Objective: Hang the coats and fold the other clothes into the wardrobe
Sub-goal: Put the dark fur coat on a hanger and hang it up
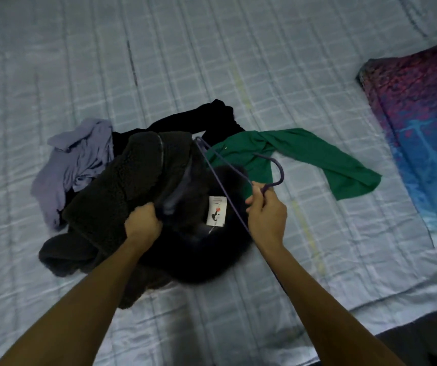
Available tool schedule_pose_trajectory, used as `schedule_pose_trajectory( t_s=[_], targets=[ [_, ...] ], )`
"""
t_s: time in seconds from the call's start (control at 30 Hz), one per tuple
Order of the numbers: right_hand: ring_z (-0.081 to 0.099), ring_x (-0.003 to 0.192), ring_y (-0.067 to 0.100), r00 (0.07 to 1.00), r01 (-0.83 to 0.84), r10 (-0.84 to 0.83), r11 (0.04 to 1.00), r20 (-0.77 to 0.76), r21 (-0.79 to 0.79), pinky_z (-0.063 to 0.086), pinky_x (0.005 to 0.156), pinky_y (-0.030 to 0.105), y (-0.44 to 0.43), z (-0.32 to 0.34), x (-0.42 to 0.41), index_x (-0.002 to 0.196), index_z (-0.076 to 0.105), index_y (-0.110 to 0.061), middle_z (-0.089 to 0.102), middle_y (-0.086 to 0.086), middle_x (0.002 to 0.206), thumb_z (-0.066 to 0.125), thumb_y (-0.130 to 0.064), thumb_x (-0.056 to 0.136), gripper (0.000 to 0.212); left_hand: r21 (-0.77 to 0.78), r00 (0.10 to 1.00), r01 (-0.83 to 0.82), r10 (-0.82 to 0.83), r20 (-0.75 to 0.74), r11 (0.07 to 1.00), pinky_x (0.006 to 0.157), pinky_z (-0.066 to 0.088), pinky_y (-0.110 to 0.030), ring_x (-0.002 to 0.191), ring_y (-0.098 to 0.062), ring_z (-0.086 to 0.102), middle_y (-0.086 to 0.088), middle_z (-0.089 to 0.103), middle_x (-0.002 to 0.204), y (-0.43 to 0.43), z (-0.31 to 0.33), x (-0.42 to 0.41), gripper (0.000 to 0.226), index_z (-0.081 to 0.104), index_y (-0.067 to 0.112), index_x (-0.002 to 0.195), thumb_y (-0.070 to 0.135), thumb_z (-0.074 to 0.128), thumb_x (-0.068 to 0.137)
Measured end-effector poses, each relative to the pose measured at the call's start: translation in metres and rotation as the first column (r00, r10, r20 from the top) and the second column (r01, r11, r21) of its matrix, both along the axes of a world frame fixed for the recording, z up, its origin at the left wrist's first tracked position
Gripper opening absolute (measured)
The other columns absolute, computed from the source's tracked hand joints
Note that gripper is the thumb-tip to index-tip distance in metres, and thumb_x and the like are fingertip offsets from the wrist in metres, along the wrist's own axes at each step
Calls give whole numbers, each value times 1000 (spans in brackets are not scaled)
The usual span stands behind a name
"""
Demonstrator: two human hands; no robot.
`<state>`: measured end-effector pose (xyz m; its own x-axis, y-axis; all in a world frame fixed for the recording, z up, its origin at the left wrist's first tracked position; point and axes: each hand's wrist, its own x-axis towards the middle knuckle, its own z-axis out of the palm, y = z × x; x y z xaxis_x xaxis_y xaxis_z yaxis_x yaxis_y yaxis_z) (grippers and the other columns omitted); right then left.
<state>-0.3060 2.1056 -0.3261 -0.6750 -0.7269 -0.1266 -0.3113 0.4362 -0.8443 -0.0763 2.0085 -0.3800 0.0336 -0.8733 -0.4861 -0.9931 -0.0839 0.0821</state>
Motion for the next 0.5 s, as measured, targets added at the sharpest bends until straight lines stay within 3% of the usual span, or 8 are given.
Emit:
schedule_pose_trajectory(
  t_s=[0.1,0.2,0.3,0.43,0.5],
  targets=[
    [62,66,17,999,-37,37,999,14,-27,52,64,41,-2,17,10,97,65,-17,63,-9,70,45,-27,99,22,32,876,-392,383,-292,920,80,46,-40,100,-42,58,-27,61,110,-21,42,0,35,58,-4,114,18,57,86],
    [61,63,16,999,-49,50,995,10,-85,51,62,41,-3,42,19,86,64,-16,63,-7,67,46,-29,98,25,110,654,-577,538,-532,810,77,42,-34,91,-32,55,-17,58,107,-35,85,4,40,52,-3,121,15,50,85],
    [60,59,18,999,-52,51,986,-11,-160,50,59,42,-4,74,28,76,60,-21,62,-4,64,47,-28,98,26,247,355,-608,536,-766,755,82,43,-32,99,-26,54,-9,55,118,-43,131,12,47,44,5,135,12,52,89],
    [58,56,18,998,-55,48,960,-32,-273,50,57,43,-1,119,41,76,61,-19,59,-3,59,47,-29,98,29,300,236,-567,500,-833,767,80,49,-34,112,-31,59,-13,59,125,-48,191,41,49,52,7,129,33,56,88],
    [57,54,18,996,-83,72,944,-45,-320,49,54,45,2,141,48,81,65,-19,58,-1,56,47,-31,98,28,372,107,-502,483,-869,781,91,50,-41,108,-29,62,-13,61,126,-54,215,60,46,59,12,124,37,57,85]
  ],
)
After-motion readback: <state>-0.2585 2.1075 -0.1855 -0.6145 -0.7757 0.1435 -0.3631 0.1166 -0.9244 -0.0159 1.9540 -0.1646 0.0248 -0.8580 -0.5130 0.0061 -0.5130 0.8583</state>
